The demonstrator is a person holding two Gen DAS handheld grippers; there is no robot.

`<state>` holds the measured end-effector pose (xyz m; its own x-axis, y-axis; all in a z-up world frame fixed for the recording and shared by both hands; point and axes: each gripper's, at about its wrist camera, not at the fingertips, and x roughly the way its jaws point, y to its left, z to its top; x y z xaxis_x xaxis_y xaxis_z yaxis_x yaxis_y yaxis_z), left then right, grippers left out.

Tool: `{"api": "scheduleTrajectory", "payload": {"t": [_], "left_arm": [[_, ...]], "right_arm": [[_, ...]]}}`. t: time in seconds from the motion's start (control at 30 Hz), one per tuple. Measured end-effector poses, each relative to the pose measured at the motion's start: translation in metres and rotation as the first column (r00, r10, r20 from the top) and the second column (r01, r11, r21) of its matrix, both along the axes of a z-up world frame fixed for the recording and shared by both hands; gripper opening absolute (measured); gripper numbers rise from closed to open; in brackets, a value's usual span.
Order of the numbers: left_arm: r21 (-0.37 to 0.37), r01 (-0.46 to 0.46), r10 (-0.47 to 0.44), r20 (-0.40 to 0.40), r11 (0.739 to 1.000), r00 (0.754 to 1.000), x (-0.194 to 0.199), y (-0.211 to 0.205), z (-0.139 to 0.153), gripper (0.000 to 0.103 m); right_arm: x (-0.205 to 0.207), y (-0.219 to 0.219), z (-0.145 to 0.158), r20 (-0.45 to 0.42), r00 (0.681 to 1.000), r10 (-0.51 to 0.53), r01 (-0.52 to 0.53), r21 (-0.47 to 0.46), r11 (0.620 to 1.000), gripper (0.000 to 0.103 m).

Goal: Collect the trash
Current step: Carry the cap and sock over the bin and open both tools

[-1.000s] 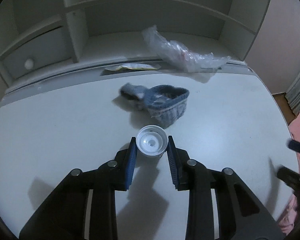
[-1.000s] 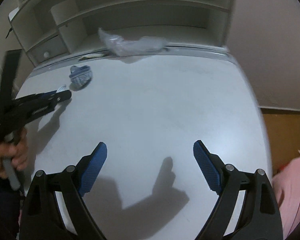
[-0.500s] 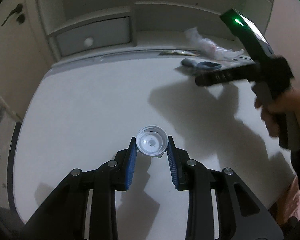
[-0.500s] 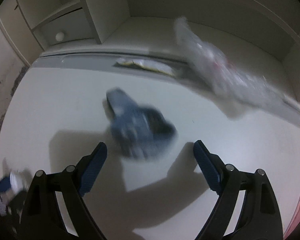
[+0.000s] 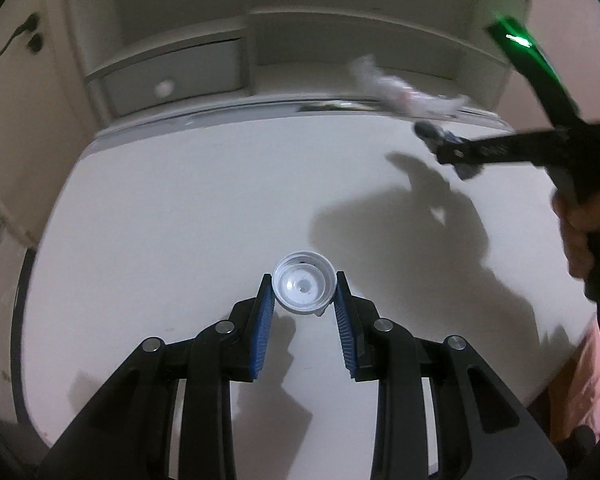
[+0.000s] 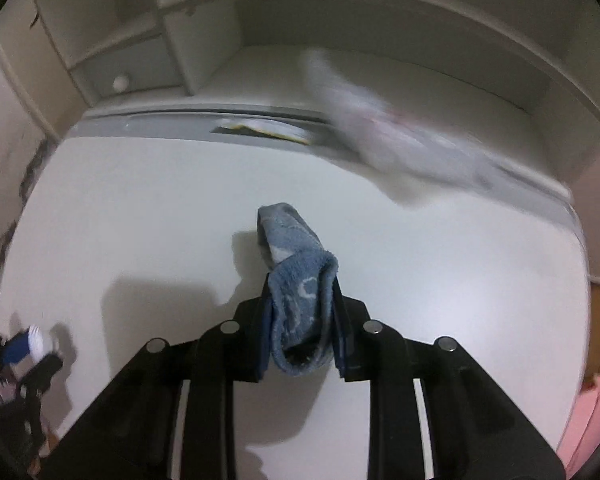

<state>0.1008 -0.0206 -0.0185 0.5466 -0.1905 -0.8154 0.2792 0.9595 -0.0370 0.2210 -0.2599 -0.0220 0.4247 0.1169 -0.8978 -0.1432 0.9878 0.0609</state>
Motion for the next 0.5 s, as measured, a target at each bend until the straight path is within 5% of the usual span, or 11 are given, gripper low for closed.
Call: {"api": "scheduleTrajectory", "payload": {"t": [0.17,0.3,0.5], "left_arm": [[-0.031,0.162,-0.161,0.028,0.986,0.987,-0.012,-0.071,0.01,0.029],[-0.062,0.337,-0.335,0.045,0.939,0.941,-0.033,-0.154,0.015,0.029],[-0.106,0.589,-0.587,0.05,0.801,0.808,-0.088,-0.279,0.014,0.029]], "right_arm": [[-0.086,-0.1,0.009,0.039,0.984,-0.172,0.171,0.009,0.985,0.024],[-0.179,-0.202,0.01,0.06,0.925,-0.376,0.377,-0.009,0.926,0.024],[-0.312,-0.31,-0.008,0.055,0.78,-0.624,0.625,-0.013,0.78,0.024]]}}
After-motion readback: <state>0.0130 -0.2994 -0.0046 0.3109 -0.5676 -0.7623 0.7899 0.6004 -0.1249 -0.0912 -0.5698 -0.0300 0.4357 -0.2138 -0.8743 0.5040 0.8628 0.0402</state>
